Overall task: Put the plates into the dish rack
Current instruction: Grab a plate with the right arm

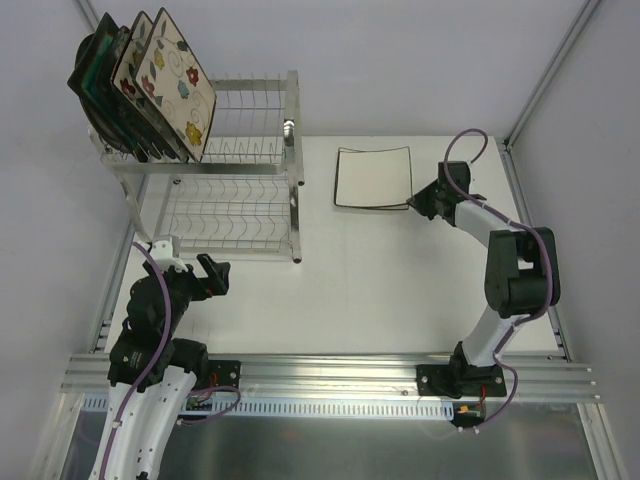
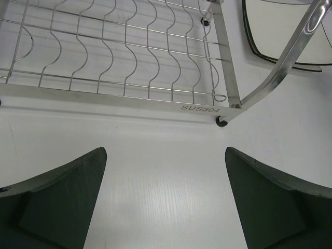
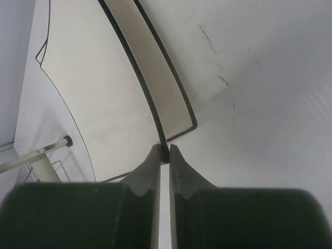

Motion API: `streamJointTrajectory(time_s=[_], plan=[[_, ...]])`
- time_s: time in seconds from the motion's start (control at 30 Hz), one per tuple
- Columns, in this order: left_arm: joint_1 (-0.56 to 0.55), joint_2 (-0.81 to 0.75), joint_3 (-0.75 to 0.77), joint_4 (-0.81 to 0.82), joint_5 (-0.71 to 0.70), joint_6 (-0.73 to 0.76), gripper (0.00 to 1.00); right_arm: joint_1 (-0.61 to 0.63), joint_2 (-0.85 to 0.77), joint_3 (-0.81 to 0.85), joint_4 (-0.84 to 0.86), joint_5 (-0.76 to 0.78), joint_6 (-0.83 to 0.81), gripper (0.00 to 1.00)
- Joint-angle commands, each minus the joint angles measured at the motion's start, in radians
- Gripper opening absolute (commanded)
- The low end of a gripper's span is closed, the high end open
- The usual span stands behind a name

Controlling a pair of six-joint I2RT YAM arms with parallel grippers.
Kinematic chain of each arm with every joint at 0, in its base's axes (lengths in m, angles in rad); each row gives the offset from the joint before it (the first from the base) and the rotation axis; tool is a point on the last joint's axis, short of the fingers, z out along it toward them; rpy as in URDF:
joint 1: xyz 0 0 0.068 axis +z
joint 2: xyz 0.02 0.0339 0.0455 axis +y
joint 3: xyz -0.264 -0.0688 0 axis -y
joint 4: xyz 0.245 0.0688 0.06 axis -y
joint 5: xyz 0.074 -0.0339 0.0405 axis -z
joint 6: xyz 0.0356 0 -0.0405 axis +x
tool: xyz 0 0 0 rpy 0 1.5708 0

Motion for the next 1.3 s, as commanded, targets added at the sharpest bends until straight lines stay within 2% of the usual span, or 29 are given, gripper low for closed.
streamJointTrajectory(time_s=[0.0,0.27,0.93,1.13,1.2,1.27], plan=[[0.003,0.003,-0.002,0.022,-0.004,-0.007,0.99,0.0,-0.096,-0.034,-0.018,0.008,-0.009,0.01],[0.003,0.011,-0.002,0.025,0.008,-0.004,0.99,0.011,-0.132,-0.129,0.002,-0.031,0.069,0.01],[0.003,0.005,-0.002,0.028,0.017,-0.001,0.99,0.097,-0.158,-0.135,-0.108,-0.002,0.126,0.12],[0.003,0.008,-0.004,0.028,0.019,0.001,0.99,0.1,-0.141,-0.133,-0.111,-0.008,0.132,0.18],[0.003,0.008,-0.002,0.027,0.017,-0.001,0.99,0.102,-0.142,-0.132,-0.113,-0.007,0.129,0.25],[0.005,0.006,-0.004,0.027,0.017,-0.001,0.99,0.1,-0.141,-0.127,-0.115,-0.013,0.119,0.36]])
